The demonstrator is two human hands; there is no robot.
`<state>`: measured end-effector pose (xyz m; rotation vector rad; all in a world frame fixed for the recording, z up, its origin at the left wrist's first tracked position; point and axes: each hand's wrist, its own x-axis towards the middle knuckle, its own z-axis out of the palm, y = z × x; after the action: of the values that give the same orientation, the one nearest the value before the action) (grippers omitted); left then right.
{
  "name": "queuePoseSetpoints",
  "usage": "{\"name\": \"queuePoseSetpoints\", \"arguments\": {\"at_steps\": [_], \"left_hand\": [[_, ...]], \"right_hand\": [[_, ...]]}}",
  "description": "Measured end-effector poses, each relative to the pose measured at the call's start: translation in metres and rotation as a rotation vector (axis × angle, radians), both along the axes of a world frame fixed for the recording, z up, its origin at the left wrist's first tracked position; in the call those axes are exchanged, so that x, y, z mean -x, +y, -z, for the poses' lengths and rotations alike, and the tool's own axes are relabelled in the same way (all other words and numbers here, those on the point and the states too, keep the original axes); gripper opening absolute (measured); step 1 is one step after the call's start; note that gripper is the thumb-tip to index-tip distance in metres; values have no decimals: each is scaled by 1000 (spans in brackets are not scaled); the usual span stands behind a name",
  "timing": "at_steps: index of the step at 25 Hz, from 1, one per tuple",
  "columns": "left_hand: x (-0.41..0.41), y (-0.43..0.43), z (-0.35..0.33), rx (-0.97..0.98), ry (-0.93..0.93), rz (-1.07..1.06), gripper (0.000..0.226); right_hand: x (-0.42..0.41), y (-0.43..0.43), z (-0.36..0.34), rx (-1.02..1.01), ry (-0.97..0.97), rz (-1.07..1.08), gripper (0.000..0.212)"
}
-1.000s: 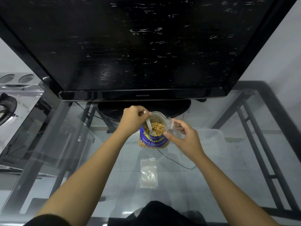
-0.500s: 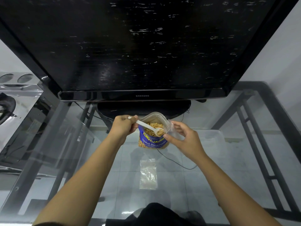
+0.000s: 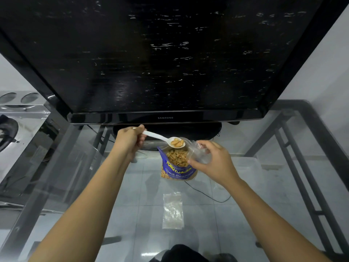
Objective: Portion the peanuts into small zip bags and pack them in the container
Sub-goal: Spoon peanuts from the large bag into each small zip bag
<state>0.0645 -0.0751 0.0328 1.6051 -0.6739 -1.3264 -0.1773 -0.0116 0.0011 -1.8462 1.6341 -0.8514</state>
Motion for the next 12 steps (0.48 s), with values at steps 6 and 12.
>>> {"name": "queuePoseSetpoints", "arguments": {"at_steps": [6,12], "left_hand": [[26,9,-51,226,-327,203,21],[53,52,-93,961,-1002,330,23]], "right_hand": [[-22,-4,-4,22,-173,43,57],[-41,-6,-5,110,-422,173,55]]}}
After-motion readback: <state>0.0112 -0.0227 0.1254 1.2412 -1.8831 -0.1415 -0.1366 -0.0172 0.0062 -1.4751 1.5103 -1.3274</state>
